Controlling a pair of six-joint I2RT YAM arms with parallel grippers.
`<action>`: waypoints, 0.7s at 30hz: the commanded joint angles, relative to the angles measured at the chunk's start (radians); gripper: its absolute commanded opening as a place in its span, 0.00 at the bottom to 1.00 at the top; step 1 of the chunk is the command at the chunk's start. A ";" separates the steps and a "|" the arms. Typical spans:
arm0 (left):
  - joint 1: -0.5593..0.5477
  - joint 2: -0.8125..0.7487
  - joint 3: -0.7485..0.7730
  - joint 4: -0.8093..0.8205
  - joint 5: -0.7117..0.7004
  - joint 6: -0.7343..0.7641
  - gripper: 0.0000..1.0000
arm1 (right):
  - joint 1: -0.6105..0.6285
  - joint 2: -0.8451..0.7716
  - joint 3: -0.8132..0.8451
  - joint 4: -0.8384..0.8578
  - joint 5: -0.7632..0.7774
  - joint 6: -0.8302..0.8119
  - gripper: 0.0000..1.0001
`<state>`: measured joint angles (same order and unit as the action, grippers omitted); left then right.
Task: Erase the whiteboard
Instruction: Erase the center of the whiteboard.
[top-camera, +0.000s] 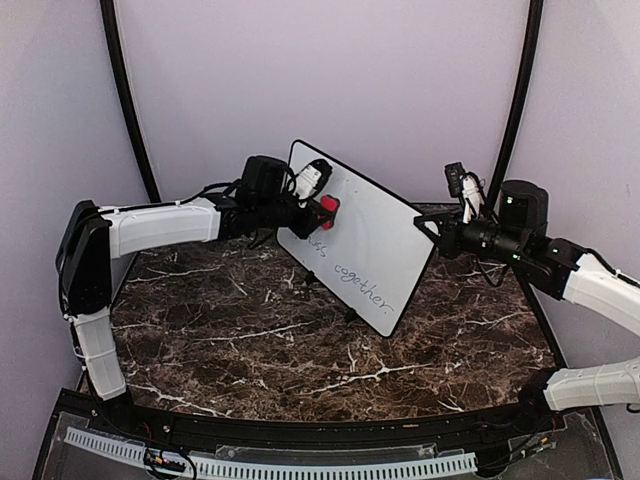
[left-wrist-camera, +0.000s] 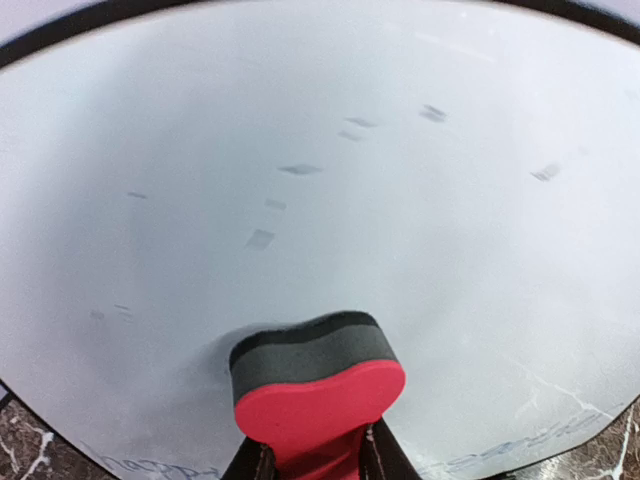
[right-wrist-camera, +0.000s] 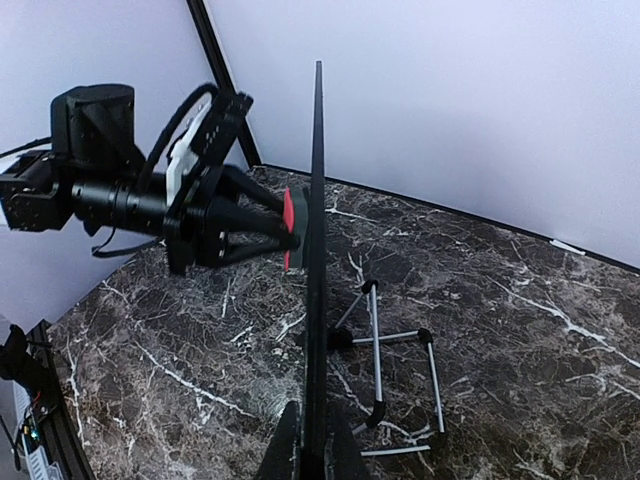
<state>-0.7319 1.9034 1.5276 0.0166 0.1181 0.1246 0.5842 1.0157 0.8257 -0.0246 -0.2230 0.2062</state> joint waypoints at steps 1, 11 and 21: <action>0.097 -0.076 -0.057 0.171 0.028 0.037 0.15 | 0.037 -0.008 -0.026 -0.124 -0.114 -0.029 0.00; 0.251 -0.117 -0.341 0.498 0.074 0.065 0.14 | 0.037 -0.012 -0.016 -0.132 -0.106 -0.015 0.00; 0.275 -0.054 -0.375 0.583 0.073 0.062 0.13 | 0.037 0.015 0.060 -0.172 -0.140 0.028 0.00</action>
<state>-0.4728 1.8343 1.1679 0.5186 0.1780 0.1776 0.5991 1.0100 0.8501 -0.0723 -0.2680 0.1974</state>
